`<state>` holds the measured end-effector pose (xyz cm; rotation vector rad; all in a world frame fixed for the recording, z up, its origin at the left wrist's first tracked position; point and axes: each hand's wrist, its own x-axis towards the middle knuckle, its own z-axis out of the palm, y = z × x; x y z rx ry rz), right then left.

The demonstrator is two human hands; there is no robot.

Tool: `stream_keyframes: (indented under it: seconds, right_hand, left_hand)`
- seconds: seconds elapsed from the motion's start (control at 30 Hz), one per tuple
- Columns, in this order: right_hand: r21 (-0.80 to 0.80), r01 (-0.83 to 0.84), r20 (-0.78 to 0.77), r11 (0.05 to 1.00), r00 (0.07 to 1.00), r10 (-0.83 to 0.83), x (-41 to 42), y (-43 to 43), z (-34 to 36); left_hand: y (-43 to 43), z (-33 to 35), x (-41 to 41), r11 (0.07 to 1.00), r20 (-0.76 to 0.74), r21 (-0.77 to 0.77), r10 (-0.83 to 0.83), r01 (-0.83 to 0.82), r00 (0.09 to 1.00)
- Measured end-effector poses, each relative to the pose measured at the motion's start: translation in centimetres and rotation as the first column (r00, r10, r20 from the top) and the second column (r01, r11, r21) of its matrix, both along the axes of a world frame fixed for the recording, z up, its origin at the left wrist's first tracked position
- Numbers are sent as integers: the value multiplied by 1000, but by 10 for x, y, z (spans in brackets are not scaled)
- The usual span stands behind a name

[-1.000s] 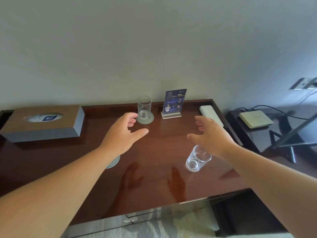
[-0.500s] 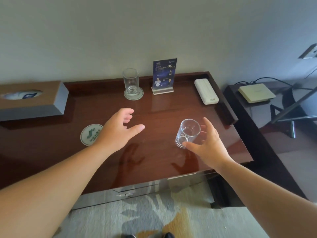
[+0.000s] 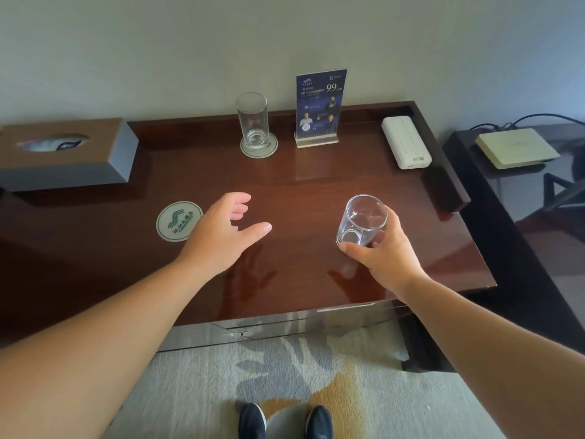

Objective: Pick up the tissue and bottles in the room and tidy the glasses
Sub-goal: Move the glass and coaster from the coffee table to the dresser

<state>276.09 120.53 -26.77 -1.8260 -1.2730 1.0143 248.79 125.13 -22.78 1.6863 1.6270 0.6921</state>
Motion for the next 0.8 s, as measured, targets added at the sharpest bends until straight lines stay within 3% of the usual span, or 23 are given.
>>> stream_keyframes:
  seconds: [0.53,0.8]
  right_hand:
    - [36,43,-40,998,998,-42,-5,9,-1]
    - [82,-57,-36,995,998,60,-27,14,37]
  left_hand:
    - [-12,-8,10,1000,2,5,13,-13,1000]
    - [-17,21,-4,998,-16,45,50,-49,999]
